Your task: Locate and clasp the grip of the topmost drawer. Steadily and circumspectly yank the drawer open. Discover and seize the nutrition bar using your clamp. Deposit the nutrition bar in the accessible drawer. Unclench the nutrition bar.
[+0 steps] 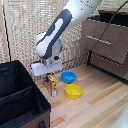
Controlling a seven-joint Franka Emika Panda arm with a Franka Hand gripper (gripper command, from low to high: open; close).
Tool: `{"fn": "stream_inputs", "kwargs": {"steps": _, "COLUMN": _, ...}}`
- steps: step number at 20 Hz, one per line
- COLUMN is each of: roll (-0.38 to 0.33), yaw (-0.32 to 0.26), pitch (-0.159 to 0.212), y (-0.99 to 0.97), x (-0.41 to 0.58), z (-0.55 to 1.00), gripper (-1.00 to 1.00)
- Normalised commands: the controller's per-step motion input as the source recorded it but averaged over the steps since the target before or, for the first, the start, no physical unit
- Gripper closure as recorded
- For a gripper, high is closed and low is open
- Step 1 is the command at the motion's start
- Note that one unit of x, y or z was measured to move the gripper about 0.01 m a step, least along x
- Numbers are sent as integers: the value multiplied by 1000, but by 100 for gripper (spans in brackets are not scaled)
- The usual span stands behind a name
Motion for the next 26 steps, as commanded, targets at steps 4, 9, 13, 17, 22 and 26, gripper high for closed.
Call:
{"fn": "stream_inputs", "kwargs": {"steps": 4, "roll": 19, "yaw": -29, "pitch": -1, "y": -74, "x": 133, "z": 460, "gripper": 100}}
{"fn": "stream_inputs", "kwargs": {"steps": 9, "roll": 0, "yaw": -66, "pitch": -20, "y": -1, "x": 61, "z": 901, "gripper": 100}}
{"fn": "stream_inputs", "kwargs": {"steps": 13, "roll": -9, "yaw": -85, "pitch": -15, "y": 0, "x": 62, "z": 1000, "gripper": 100}}
{"fn": "stream_inputs", "kwargs": {"steps": 17, "roll": -18, "yaw": -61, "pitch": 0, "y": 7, "x": 55, "z": 1000, "gripper": 100}}
{"fn": "stream_inputs", "kwargs": {"steps": 22, "roll": -3, "yaw": -92, "pitch": 0, "y": 30, "x": 0, "z": 1000, "gripper": 100}}
{"fn": "stream_inputs", "kwargs": {"steps": 26, "roll": 0, "yaw": -94, "pitch": 3, "y": 24, "x": 47, "z": 1000, "gripper": 100}}
